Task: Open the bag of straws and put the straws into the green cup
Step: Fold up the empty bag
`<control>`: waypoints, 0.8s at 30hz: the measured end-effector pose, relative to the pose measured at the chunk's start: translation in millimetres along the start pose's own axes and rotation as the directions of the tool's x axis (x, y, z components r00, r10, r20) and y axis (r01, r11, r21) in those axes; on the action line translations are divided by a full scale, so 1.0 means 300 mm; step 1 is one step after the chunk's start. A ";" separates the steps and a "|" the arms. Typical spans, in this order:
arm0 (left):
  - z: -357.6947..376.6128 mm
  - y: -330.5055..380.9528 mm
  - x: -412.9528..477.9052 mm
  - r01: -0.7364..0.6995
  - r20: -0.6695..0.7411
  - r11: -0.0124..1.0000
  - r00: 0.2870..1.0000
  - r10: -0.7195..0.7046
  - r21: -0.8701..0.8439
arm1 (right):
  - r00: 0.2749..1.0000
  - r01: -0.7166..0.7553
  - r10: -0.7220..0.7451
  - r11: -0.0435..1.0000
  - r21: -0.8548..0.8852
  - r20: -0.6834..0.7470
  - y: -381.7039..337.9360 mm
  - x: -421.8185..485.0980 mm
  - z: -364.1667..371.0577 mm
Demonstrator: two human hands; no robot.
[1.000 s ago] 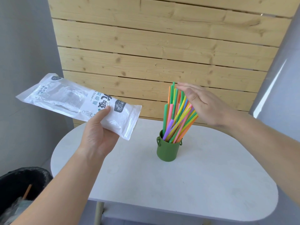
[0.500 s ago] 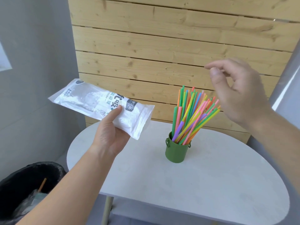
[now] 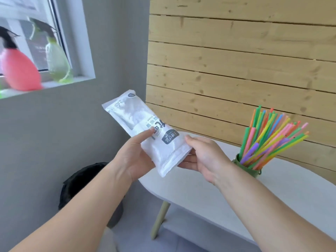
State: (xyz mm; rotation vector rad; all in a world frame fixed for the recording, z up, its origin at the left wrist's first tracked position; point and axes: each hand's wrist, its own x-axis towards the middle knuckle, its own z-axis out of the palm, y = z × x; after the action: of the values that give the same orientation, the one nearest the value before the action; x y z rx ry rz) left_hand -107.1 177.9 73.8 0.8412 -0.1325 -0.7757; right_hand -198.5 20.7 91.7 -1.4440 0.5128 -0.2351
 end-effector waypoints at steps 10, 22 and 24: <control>-0.297 0.140 -0.022 -0.110 -0.537 0.987 0.843 0.028 -0.121 | 0.999 -0.021 0.023 0.999 0.043 -0.037 0.116 0.021 0.290; -0.701 0.103 -0.137 0.129 -0.797 0.991 0.601 -0.054 0.030 | 0.975 -0.223 0.223 0.970 -0.093 -0.015 0.330 0.157 0.566; -0.747 0.087 -0.125 0.153 -0.814 0.982 0.582 -0.002 0.107 | 0.967 -0.252 0.253 0.961 -0.114 -0.004 0.365 0.178 0.598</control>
State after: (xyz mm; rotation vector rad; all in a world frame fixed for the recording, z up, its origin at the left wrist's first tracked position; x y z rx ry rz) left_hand -30.6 352.9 -51.9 1.3061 0.6924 -0.3870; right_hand -84.2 168.8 -18.3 -1.4726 0.7046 0.0060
